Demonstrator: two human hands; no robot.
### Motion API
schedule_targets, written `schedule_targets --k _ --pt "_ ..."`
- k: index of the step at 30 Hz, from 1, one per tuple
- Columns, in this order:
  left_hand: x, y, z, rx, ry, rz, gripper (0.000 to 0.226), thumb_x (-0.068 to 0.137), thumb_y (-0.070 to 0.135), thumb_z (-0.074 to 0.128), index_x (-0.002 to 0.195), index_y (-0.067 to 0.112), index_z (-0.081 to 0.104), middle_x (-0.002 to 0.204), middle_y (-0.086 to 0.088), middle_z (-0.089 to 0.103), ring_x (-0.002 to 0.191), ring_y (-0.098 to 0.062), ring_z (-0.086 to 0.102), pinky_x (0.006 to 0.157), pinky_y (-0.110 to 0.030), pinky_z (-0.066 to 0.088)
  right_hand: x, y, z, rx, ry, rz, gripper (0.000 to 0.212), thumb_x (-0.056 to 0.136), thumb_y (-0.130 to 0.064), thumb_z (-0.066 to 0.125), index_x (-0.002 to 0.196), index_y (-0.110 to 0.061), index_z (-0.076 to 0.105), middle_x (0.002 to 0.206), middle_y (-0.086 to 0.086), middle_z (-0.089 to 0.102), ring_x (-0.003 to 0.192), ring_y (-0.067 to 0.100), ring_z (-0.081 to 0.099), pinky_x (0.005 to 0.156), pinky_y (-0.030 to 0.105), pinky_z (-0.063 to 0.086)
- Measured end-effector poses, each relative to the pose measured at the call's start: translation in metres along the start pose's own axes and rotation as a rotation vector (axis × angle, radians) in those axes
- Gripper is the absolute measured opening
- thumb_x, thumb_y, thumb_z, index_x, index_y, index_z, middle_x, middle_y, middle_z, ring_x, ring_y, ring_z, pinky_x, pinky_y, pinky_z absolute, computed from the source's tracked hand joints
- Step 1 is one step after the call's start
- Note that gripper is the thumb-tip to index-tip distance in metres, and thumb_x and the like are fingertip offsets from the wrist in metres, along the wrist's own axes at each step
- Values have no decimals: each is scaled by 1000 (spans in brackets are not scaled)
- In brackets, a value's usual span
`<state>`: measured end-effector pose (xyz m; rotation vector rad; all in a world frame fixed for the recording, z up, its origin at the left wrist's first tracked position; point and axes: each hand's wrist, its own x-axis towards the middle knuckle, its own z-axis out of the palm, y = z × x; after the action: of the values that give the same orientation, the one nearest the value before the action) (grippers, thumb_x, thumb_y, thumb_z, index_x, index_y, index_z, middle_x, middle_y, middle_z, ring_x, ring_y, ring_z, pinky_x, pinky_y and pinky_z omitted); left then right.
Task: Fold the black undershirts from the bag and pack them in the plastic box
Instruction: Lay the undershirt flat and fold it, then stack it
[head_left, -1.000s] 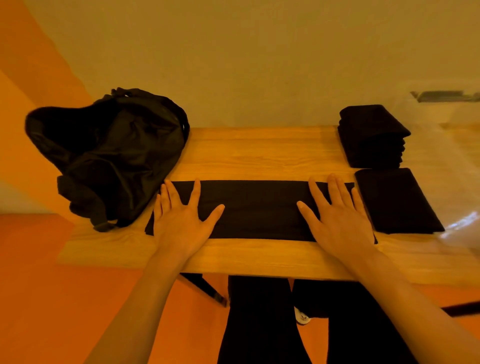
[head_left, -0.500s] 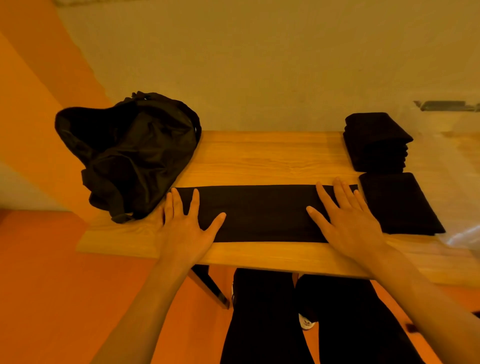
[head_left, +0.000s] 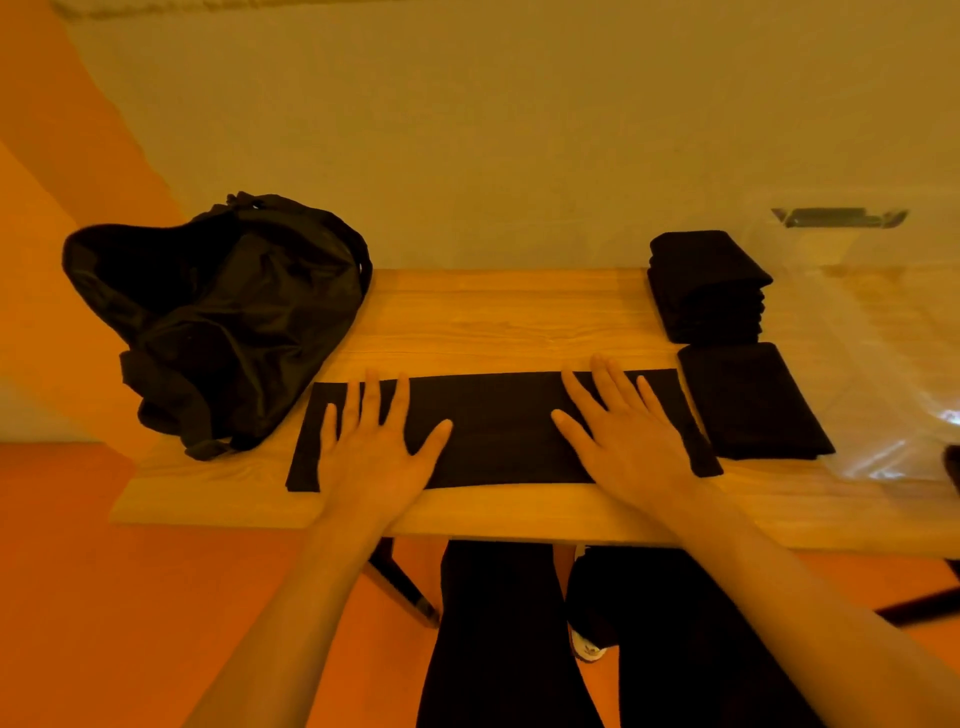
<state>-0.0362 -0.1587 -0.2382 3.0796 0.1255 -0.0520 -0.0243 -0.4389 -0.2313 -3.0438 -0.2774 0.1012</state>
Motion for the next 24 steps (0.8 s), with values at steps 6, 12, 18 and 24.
schedule_targets --k 6,12,18,24 --pt "2 -27 -2 -30 0 -61 95 83 86 1 161 34 -4 169 -8 -13 154 -20 -18 127 -42 -5 -3 25 -1 -14 18 84 76 90 -71 -13 157 -36 -9 169 4 -7 154 18 -14 122 38 -9" --pt "-3 -7 -10 -9 80 -50 105 79 88 -11 163 27 4 168 -19 -6 155 -28 -14 127 -42 -5 -5 3 -13 -25 35 146 80 90 -70 -11 160 -31 -4 168 16 -5 154 30 -12 125 44 -7" --pt "-1 33 -18 -79 67 92 87 89 79 -6 162 33 1 169 -10 -11 155 -21 -17 127 -41 -6 8 -42 -6 48 56 -1 81 90 -72 -13 160 -33 -6 168 12 -10 154 27 -15 125 45 -8" --pt "8 -32 -10 -136 -18 -13 87 89 76 4 163 28 5 169 -11 -13 155 -20 -17 127 -38 -5 10 14 -3 70 23 179 86 84 -70 -13 160 -32 -3 169 12 -2 155 25 -9 126 44 -4"
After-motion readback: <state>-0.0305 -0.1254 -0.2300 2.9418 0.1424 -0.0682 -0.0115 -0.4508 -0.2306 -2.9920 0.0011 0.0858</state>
